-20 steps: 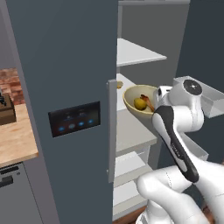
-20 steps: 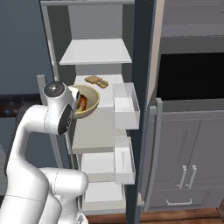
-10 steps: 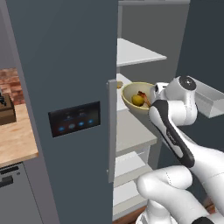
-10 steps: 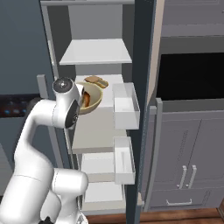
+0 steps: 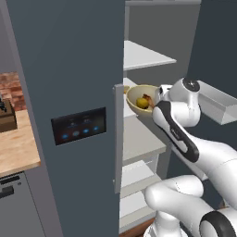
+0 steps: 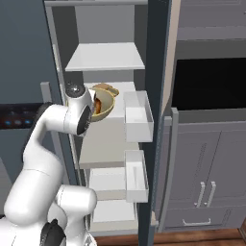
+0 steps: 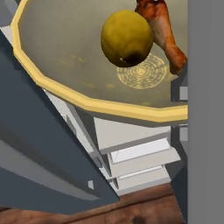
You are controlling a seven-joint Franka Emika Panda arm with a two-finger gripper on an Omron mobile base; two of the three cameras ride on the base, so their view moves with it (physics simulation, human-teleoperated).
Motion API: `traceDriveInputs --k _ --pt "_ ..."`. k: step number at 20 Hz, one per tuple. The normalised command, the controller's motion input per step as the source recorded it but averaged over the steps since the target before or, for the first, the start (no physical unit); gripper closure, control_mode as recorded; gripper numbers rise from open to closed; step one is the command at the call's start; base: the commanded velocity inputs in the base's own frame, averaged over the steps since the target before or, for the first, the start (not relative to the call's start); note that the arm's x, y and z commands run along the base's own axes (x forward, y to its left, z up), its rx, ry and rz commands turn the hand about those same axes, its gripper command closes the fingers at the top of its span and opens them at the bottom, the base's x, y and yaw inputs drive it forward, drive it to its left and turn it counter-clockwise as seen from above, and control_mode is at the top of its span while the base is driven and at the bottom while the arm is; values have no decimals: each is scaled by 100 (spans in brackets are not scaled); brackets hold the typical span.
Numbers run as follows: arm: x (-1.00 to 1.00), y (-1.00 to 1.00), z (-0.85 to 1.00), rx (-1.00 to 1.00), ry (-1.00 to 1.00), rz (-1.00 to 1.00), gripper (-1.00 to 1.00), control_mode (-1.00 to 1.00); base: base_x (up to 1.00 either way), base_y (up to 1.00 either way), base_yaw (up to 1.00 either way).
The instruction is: Pick the chicken drumstick and lemon from their plates and place them in the bowl. Then put the bowl in the fridge.
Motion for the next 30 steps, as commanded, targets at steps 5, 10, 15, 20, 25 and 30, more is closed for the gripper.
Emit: traceDriveInputs --k 5,10,15,20,25,30 --pt "28 0 -16 0 6 7 100 -100 0 0 0" --pt "26 0 -21 0 5 7 100 -100 0 0 0" --pt "30 1 -8 0 0 3 100 -100 0 0 0" --pt "33 4 -15 0 0 0 100 -100 0 0 0" --pt "32 4 -12 0 0 0 100 -100 0 0 0" --pt "28 0 -12 0 0 0 100 -100 0 0 0"
